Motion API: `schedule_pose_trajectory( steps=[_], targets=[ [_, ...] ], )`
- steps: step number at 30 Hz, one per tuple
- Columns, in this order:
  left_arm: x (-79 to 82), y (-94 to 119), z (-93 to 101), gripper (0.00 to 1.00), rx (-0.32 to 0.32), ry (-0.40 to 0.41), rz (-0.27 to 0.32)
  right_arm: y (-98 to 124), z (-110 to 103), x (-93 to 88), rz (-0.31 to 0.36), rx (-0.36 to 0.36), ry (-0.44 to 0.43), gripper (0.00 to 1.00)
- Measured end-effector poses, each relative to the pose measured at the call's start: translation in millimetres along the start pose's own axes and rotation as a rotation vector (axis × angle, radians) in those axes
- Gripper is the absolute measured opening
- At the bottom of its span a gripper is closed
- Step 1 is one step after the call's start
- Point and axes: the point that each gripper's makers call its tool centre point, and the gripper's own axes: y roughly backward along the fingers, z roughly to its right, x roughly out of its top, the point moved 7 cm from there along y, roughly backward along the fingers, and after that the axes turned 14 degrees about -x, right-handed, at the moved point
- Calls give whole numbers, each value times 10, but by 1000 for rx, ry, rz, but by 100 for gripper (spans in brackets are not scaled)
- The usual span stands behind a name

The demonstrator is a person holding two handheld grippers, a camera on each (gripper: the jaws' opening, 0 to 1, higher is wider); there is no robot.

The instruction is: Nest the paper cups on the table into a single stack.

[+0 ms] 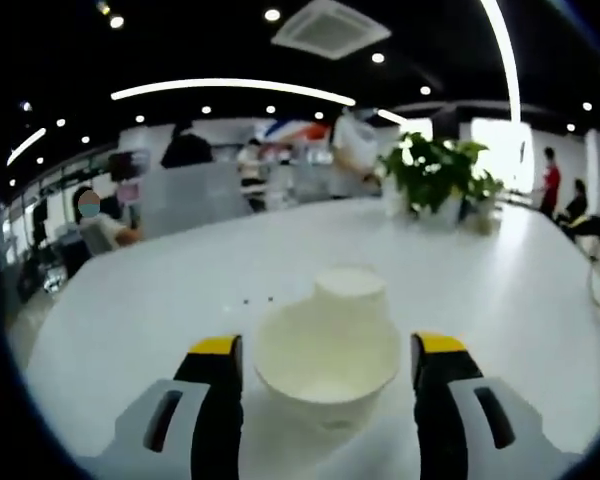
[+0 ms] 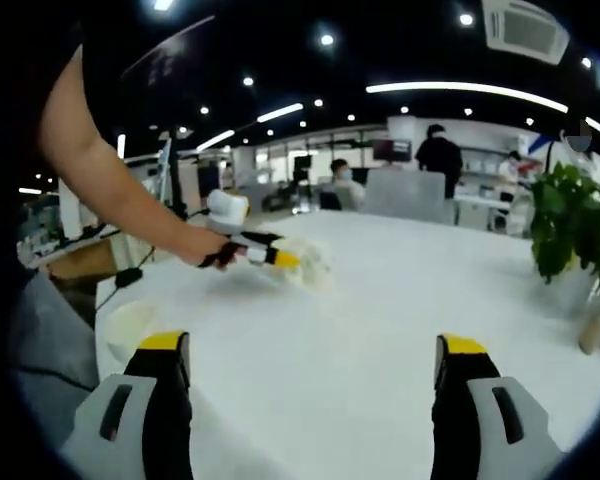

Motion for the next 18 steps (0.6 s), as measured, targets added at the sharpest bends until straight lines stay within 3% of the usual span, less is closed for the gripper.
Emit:
schedule_pose_trajectory(
  steps=[5,18],
  targets=[
    [-109,-57,-8,48,-28,-53,-90,20,10,4,-1,-8,-8,100],
    [-108,-31,-21,46,-46,2,-73,24,-103,-23,-11,14,-7,100]
  ],
)
